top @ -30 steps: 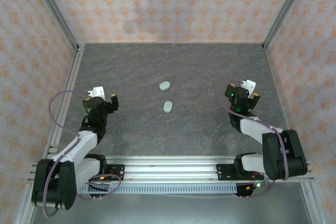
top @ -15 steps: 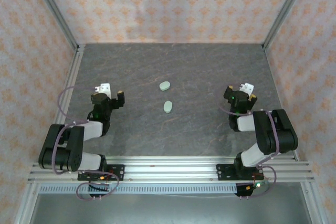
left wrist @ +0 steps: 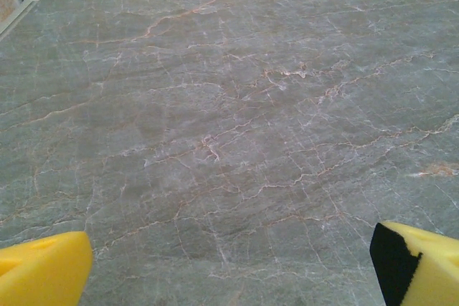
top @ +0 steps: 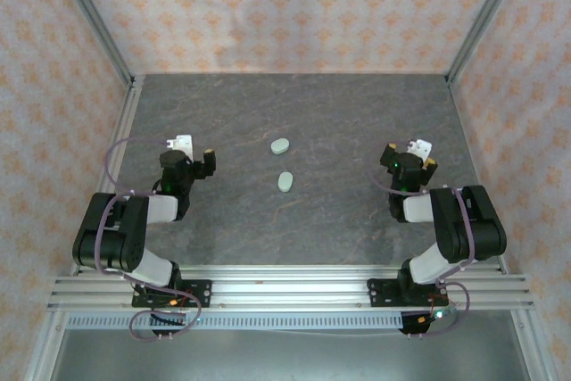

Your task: Insert the wireless bluetooth earbuds into the charging case

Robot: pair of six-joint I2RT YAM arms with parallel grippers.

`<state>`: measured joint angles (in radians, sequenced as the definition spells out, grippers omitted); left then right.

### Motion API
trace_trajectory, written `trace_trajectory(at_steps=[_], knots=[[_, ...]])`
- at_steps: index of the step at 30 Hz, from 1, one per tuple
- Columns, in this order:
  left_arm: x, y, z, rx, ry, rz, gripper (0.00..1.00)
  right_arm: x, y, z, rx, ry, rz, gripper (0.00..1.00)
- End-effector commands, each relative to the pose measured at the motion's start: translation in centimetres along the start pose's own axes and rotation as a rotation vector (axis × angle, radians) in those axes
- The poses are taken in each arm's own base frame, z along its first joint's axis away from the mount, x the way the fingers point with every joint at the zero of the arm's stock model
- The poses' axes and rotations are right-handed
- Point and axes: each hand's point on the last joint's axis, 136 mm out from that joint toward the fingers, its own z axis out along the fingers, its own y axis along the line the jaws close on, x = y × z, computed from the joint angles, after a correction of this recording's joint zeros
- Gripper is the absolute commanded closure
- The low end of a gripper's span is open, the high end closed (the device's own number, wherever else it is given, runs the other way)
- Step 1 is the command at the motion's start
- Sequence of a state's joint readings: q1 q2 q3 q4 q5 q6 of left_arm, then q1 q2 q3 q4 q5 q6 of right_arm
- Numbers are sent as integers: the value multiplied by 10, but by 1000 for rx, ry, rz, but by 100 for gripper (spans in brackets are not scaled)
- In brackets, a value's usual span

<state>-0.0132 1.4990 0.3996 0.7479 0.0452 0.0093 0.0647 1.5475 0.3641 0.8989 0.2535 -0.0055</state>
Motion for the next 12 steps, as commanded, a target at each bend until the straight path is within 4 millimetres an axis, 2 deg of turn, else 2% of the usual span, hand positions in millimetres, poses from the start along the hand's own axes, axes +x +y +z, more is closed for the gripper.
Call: trace_trajectory(at_steps=[1, 12], knots=[[-12, 1, 2, -16, -26, 17, 0, -8, 1, 1, -6, -23, 6, 1], [-12, 1, 1, -21, -27, 20, 0, -7, 5, 2, -22, -18, -5, 1]])
